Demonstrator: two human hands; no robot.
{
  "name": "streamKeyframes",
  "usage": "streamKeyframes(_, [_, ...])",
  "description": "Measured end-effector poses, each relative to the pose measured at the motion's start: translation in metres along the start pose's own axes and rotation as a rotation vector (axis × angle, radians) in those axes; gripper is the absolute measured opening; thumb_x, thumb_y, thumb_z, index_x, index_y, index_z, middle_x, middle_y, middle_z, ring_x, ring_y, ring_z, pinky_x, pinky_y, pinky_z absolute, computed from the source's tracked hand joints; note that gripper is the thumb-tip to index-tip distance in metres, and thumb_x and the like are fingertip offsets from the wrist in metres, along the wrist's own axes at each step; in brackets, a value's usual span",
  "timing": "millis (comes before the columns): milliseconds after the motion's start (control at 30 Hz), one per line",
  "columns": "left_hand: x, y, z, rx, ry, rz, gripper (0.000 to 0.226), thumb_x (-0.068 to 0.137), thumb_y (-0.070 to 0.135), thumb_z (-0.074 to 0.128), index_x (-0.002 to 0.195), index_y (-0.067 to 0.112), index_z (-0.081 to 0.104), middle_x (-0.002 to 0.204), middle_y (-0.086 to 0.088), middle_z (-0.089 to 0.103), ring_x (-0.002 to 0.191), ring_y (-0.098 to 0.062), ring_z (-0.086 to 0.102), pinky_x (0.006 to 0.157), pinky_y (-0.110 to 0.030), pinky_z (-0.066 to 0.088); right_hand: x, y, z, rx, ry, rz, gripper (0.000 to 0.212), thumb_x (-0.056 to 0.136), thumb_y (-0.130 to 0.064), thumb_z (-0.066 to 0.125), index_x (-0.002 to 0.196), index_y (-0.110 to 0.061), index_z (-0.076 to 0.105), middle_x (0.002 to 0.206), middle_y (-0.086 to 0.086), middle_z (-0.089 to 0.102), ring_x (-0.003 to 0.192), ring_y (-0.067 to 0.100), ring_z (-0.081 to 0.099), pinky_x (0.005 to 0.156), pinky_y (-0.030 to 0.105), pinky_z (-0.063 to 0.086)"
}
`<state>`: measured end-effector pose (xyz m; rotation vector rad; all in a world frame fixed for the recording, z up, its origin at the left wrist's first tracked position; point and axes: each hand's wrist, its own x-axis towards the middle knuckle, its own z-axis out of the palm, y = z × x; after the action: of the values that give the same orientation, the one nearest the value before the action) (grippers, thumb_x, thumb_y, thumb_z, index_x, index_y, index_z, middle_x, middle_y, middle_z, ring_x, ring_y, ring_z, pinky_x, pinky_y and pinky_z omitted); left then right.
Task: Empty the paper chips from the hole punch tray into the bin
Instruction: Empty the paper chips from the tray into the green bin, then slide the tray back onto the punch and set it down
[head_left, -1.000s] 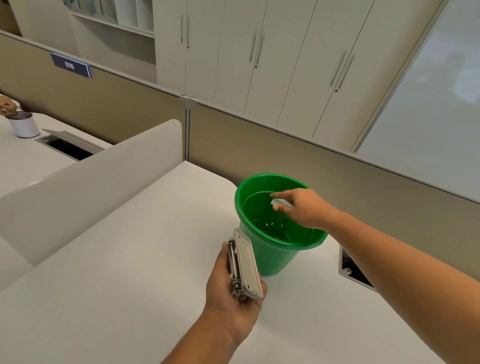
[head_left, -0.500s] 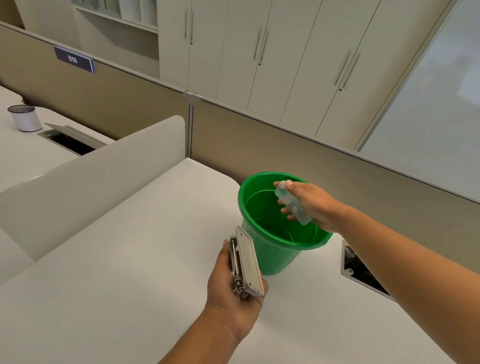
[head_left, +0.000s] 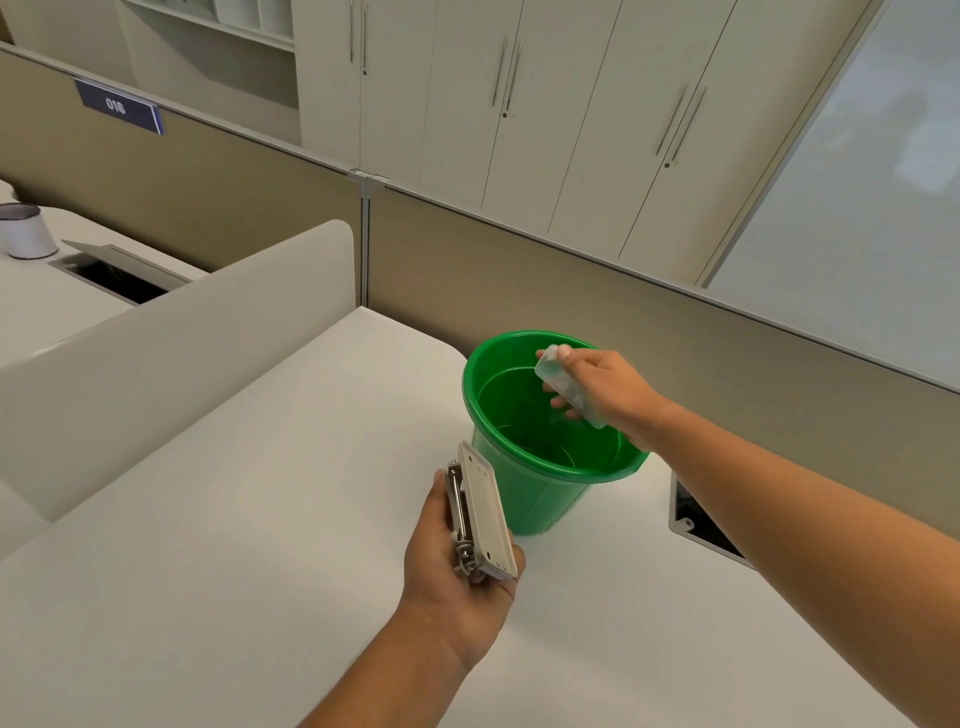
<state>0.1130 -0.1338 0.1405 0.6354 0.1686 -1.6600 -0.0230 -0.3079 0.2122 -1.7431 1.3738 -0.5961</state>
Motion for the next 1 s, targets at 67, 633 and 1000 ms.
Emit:
streamKeyframes(67, [-0.001,-0.001,0.002,0.003,-0.008,-0.009,0.035,0.088,0.047,0.059,0.076,0.017,0.074,0.052,-0.005,0.06,0.039,-0.014,0.055,0.037,-0.02,0.043,-0.005,-0.004,-0.005,0.238,0.018,0.06,0.045,0.103,-0.041,0.039,0.13,-0.011,0.059,0.104,0.015,0.07,0.081,0.023,0.067,0.067,0.032,0.058])
streamKeyframes(633, [-0.017,-0.022,0.009,0.088,-0.038,-0.032,0.032,0.087,0.048,0.061,0.079,0.019,0.072,0.052,-0.003,0.058,0.037,-0.014,0.051,0.036,-0.022,0.043,-0.084,-0.02,-0.01,1.06,0.098,0.125,0.052,0.099,-0.053,0.036,0.126,-0.018,0.064,0.114,0.013,0.073,0.093,0.022,0.072,0.082,0.035,0.056])
streamKeyframes(1000, [-0.081,-0.062,-0.007,0.371,-0.066,0.061,0.038,0.09,0.055,0.055,0.077,0.027,0.078,0.059,0.002,0.069,0.049,-0.012,0.062,0.045,-0.026,0.05,-0.233,0.043,0.045,1.291,0.197,0.254,0.05,0.097,-0.056,0.039,0.122,-0.025,0.068,0.106,0.009,0.078,0.099,0.022,0.063,0.088,0.037,0.05])
